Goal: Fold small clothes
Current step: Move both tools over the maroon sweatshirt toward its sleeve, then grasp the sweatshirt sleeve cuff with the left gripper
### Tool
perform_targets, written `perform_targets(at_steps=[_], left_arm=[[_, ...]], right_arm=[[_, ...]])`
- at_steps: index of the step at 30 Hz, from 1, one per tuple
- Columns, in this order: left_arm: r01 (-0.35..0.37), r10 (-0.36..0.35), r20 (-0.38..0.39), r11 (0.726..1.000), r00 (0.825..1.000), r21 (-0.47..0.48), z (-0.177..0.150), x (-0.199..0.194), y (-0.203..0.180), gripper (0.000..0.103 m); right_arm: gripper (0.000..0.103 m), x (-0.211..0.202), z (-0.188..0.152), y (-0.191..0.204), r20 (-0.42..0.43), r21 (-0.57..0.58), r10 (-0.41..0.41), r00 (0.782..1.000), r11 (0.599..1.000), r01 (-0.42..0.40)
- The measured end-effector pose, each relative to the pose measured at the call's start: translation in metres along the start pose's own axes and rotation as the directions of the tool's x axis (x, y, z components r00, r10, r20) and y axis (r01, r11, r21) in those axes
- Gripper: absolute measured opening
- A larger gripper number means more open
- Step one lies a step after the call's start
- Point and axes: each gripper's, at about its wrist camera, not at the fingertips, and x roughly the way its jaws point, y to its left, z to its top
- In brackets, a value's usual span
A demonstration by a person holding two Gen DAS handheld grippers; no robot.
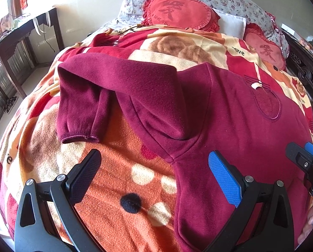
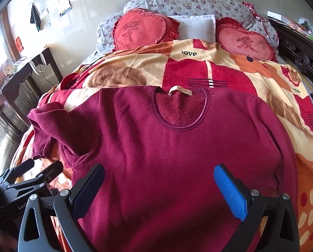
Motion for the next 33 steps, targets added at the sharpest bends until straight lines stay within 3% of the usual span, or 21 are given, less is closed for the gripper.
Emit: perform_targets(at_steps=[7, 12, 17, 28, 30, 31, 33], left_arm=[[-0.018, 0.018, 0.006, 0.999, 1.0, -0.051, -0.001, 0.001, 0.035, 0.102], [-0.042, 0.043, -0.001, 0.985, 0.999, -0.166, 0.0, 0.006, 0.085, 0.102], [-0.131, 0.134, 0.001, 0.974, 0.991, -0.184, 0.005, 0.016, 0.116, 0.102], [-0.192, 0.193, -0.013, 0.96, 0.981, -0.202, 0.025, 0.06, 0.144, 0.102], [-0.199, 0.202, 0.001, 0.964, 0.979, -0.178, 0.03, 0.065, 0.143, 0.097], [-0.201, 0.205, 0.007, 0.965, 0.979, -0.166, 0.032, 0.067, 0.142, 0.089], [-0.197, 0.204, 0.043, 0.972, 0.978, -0.127, 0.037, 0.067, 0.139, 0.058]], right_arm=[[0.103, 0.007, 0.0, 0.008, -0.018, -0.011, 0.018, 1.0, 1.0, -0.018], [0.103, 0.013, 0.0, 0.018, -0.029, -0.022, 0.043, 0.999, 0.999, -0.044], [0.103, 0.022, 0.0, 0.029, -0.056, -0.03, 0.075, 0.996, 0.997, -0.077], [0.103, 0.037, 0.0, 0.045, -0.106, -0.051, 0.105, 0.989, 0.993, -0.111], [0.103, 0.039, 0.0, 0.047, -0.118, -0.047, 0.112, 0.987, 0.992, -0.118], [0.103, 0.039, 0.0, 0.047, -0.121, -0.046, 0.115, 0.986, 0.992, -0.121], [0.103, 0.041, 0.0, 0.048, -0.127, -0.043, 0.118, 0.985, 0.991, -0.124]])
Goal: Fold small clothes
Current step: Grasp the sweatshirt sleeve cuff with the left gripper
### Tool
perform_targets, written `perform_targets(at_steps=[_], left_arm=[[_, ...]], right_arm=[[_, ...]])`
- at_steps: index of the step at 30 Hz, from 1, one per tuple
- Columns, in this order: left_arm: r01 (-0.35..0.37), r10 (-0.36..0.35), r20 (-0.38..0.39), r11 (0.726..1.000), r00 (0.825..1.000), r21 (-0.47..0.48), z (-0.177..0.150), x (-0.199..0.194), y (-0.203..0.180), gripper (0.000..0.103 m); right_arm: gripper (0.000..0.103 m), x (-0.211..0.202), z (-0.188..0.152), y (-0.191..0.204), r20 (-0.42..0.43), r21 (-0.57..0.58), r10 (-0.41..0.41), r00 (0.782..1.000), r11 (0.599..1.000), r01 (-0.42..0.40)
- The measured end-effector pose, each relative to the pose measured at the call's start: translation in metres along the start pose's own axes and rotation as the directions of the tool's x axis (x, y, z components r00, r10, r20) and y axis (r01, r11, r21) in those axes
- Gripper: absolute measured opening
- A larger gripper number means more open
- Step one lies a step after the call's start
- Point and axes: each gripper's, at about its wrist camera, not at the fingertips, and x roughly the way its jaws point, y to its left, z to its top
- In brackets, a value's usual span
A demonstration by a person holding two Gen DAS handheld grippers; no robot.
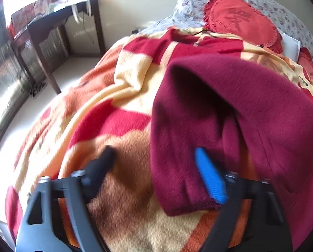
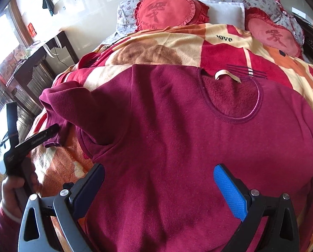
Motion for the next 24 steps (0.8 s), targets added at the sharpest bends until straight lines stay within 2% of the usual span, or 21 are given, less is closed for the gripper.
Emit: perform_targets(at_steps=[1, 2, 4, 6, 10, 12, 19, 24], left_arm=[[0.009, -0.009, 0.009, 1.0, 1.0, 0.025, 0.002, -0.001, -0.002, 0.031], [0.016, -0.017, 0.005, 0.999, 1.0, 0.051, 0.006, -0.002, -0.004, 0.015], [0.046, -0.045, -0.014, 0.996, 0.999, 0.071, 0.014, -0.004, -0.003, 0.009], [0.067, -0.067, -0.006, 0.995, 0.998, 0.078, 0.026, -0.012, 0.004, 0.007], [0.009, -0.024, 0.107, 0.99, 0.994, 0.14, 0.049, -0.048, 0.026, 0.006], [-0.007, -0.014, 0.127, 0.986, 0.992, 0.165, 0.056, -0.066, 0.042, 0.006], [-0.015, 0.002, 0.063, 0.979, 0.998, 0.204, 0.058, -0.096, 0.087, 0.006], [-0.015, -0.002, 0.071, 0.971, 0.997, 0.237, 0.032, -0.121, 0.105, 0.006]], right_arm=[[0.103, 0.001, 0.0, 0.0, -0.002, 0.0, 0.0, 1.0, 1.0, 0.0], [0.103, 0.002, 0.0, -0.001, -0.004, 0.0, -0.001, 1.0, 1.0, 0.001], [0.103, 0.003, 0.001, -0.001, -0.006, 0.004, -0.002, 1.0, 1.0, 0.002], [0.103, 0.003, 0.002, 0.0, -0.009, 0.006, 0.004, 1.0, 1.0, -0.004], [0.103, 0.0, 0.003, 0.003, -0.003, -0.003, 0.012, 1.0, 1.0, -0.013], [0.103, -0.001, 0.003, 0.005, 0.0, -0.01, 0.017, 1.0, 1.0, -0.017], [0.103, 0.004, 0.004, 0.018, -0.012, -0.024, 0.092, 0.996, 0.995, -0.092], [0.103, 0.0, 0.003, 0.049, -0.007, -0.112, 0.148, 0.989, 0.983, -0.148]])
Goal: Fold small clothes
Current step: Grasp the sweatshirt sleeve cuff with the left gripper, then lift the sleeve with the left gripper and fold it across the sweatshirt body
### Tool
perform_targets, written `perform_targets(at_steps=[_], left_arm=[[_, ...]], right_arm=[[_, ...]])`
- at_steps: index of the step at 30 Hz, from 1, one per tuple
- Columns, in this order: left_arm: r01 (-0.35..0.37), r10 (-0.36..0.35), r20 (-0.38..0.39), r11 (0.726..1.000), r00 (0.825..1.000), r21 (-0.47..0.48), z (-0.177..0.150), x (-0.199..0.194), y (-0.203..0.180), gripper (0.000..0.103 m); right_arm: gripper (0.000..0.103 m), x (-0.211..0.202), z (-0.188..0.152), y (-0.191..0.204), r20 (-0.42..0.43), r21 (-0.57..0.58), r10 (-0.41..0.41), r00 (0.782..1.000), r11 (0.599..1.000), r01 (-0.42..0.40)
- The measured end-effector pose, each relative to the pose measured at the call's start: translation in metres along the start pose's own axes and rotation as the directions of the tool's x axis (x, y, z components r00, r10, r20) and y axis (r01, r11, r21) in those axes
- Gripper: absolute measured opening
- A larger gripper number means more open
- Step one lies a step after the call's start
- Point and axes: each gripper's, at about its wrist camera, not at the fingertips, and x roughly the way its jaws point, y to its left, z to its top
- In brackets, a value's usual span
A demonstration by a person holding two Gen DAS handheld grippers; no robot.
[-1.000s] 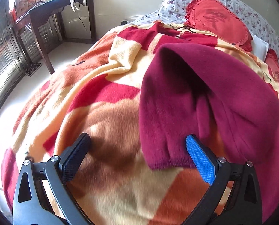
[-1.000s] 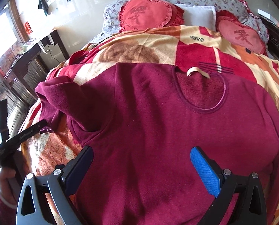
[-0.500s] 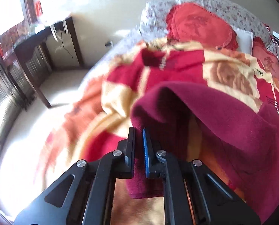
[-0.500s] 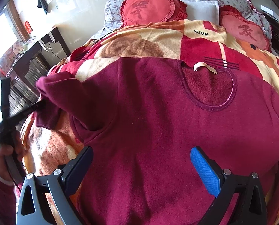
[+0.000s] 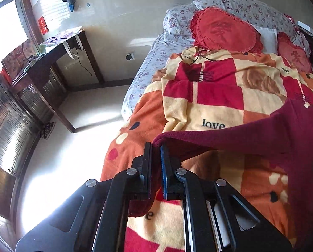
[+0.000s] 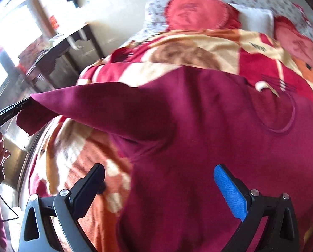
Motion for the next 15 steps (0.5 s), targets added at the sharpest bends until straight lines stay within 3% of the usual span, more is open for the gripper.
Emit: perform_targets(at_steps=[4, 7, 11, 13, 15], left_arm=[[0.06, -0.062, -0.049, 0.998, 0.997, -0.032, -0.016, -0.012, 0.007, 0.006], [0.093, -0.095, -0.04, 0.994, 0.995, -0.049, -0.013, -0.026, 0.016, 0.006], [0.051, -0.052, -0.024, 0.997, 0.998, -0.056, 0.004, -0.022, 0.027, 0.006], [0.022, -0.023, -0.016, 0.998, 1.0, -0.062, 0.01, -0.012, 0.031, 0.006], [0.016, -0.018, -0.024, 0.996, 1.0, -0.086, 0.012, -0.001, 0.036, 0.006]], right_arm=[[0.103, 0.003, 0.002, 0.014, -0.008, -0.028, 0.031, 0.999, 0.999, -0.031], [0.103, 0.008, 0.004, 0.022, -0.022, -0.042, 0.045, 0.999, 0.998, -0.046], [0.103, 0.019, 0.014, 0.041, -0.024, -0.077, 0.052, 0.998, 0.996, -0.053], [0.103, 0.036, 0.025, 0.056, -0.026, -0.119, 0.017, 1.0, 0.993, -0.02], [0.088, 0.054, 0.034, 0.064, -0.026, -0.142, -0.031, 0.999, 0.989, 0.027]])
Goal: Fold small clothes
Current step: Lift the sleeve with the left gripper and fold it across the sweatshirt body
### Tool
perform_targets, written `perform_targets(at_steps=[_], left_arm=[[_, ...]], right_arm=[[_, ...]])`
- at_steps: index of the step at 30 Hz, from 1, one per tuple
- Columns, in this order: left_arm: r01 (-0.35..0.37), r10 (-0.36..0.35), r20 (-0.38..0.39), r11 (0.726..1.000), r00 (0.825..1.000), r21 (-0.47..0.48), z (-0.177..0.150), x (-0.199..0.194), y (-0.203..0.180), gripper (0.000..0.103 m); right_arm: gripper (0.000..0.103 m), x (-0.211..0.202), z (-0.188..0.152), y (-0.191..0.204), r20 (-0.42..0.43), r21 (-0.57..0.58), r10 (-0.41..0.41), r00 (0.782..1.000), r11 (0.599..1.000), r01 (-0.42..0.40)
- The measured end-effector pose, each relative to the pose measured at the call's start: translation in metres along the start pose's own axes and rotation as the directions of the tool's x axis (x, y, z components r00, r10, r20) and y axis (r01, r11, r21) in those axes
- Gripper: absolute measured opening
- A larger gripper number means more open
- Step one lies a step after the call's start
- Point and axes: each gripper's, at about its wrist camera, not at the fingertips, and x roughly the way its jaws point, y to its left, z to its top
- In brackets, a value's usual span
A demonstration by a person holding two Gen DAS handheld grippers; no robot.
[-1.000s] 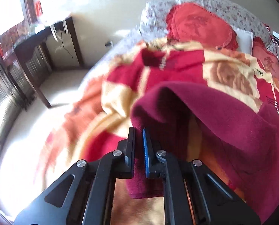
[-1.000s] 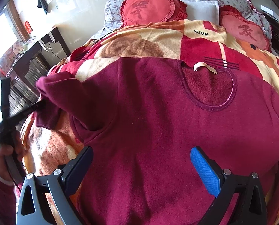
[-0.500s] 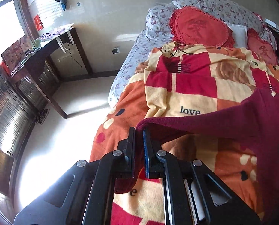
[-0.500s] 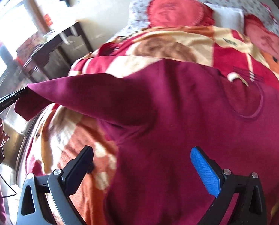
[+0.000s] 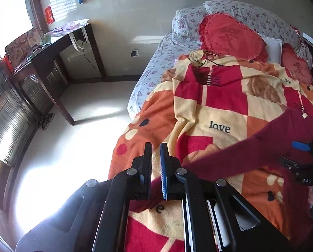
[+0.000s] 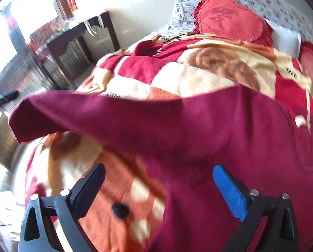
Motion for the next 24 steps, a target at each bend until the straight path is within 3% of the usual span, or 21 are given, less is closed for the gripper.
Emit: perform_targets(at_steps=[2, 4, 8, 11, 17, 21, 23, 24], left_arm=[[-0.007, 0.007, -0.013, 1.0, 1.0, -0.016, -0.002, 0.011, 0.004, 0.006], [-0.018, 0.017, -0.036, 0.999, 0.999, -0.038, -0.007, 0.022, 0.009, 0.006], [0.002, -0.008, -0.071, 0.996, 0.997, -0.088, -0.021, 0.029, 0.021, 0.006], [0.034, -0.044, -0.08, 0.991, 0.996, -0.13, -0.034, 0.027, 0.033, 0.006], [0.092, -0.114, -0.099, 0.976, 0.989, -0.197, -0.07, 0.022, 0.055, 0.007], [0.105, -0.129, -0.095, 0.969, 0.987, -0.225, -0.096, 0.023, 0.07, 0.007], [0.135, -0.164, -0.103, 0.959, 0.981, -0.249, -0.105, 0.03, 0.075, 0.007], [0.148, -0.18, -0.107, 0.956, 0.978, -0.252, -0.108, 0.035, 0.075, 0.007]], right_arm=[[0.082, 0.016, 0.014, 0.006, 0.017, -0.008, -0.034, 0.999, 0.999, 0.034], [0.082, 0.033, 0.027, 0.01, 0.025, -0.003, -0.055, 0.998, 0.998, 0.055], [0.082, 0.074, 0.04, 0.01, -0.06, 0.021, -0.06, 0.996, 0.998, 0.061], [0.082, 0.071, 0.046, 0.013, -0.065, 0.023, -0.047, 0.997, 0.999, 0.048], [0.082, 0.03, 0.041, 0.043, -0.015, -0.004, 0.153, 0.988, 0.988, -0.153], [0.082, 0.018, 0.026, 0.095, -0.068, -0.102, 0.355, 0.932, 0.927, -0.36], [0.082, 0.019, 0.021, 0.124, -0.113, -0.146, 0.422, 0.9, 0.889, -0.435], [0.082, 0.021, 0.02, 0.136, -0.12, -0.16, 0.432, 0.894, 0.88, -0.447]])
